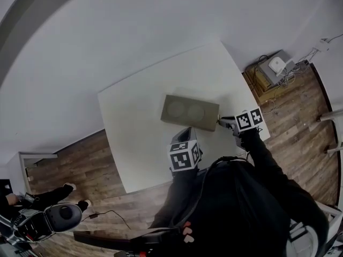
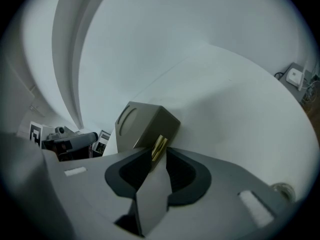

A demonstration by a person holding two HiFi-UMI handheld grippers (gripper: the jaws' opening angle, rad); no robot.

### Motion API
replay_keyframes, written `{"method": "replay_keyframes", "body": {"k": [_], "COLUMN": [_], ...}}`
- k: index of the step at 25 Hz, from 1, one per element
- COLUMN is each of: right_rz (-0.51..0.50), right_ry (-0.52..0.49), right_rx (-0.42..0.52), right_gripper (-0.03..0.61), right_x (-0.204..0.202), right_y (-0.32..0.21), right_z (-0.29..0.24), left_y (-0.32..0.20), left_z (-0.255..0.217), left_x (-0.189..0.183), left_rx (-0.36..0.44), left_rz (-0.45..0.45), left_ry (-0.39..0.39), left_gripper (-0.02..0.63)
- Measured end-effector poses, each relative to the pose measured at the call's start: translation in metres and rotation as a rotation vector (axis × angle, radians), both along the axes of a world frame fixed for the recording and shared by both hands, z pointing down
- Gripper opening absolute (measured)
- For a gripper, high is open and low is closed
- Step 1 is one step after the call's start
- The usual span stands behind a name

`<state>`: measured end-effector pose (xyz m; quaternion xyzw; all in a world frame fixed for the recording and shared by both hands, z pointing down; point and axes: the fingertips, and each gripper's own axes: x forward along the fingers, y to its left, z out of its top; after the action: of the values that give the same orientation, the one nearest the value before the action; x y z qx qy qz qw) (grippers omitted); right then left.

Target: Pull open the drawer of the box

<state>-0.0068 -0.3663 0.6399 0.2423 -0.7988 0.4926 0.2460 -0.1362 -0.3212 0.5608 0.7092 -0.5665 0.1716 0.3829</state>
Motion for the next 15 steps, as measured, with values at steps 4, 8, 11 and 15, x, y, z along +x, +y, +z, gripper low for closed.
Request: {"method": "replay_keyframes", "body": {"k": [4,8,11,15], "right_rz": [0.004,0.02,0.02,0.027], "right_ry": [-0.025,-0.057,-0.07,-0.09], "right_rx": [-0.012,-0.064,-0.083,-0.109], "right_gripper": [0.061,0.06,0.058,0.054], "right_x": [-0.009,-0.01,-0.011,-0.011], "right_y": [0.013,0.0,-0.01,-0.013], "right_z": [0.002,0.006,0.007,0.008], "left_y": [0.013,-0.008,-0.022,-0.027], "left_z": [0.004,0.009,0.011,0.016], "left_x": [0.001,0.006,0.011,0.013], "left_rx": [-0.008,-0.018,-0.022,-0.031], "left_rz": [0.013,0.027,0.054,0.071], "left_ry": [-0.005,0.006,0.005,0.016], "left_gripper": [-0.005,-0.005,-0.006,-0.005]}}
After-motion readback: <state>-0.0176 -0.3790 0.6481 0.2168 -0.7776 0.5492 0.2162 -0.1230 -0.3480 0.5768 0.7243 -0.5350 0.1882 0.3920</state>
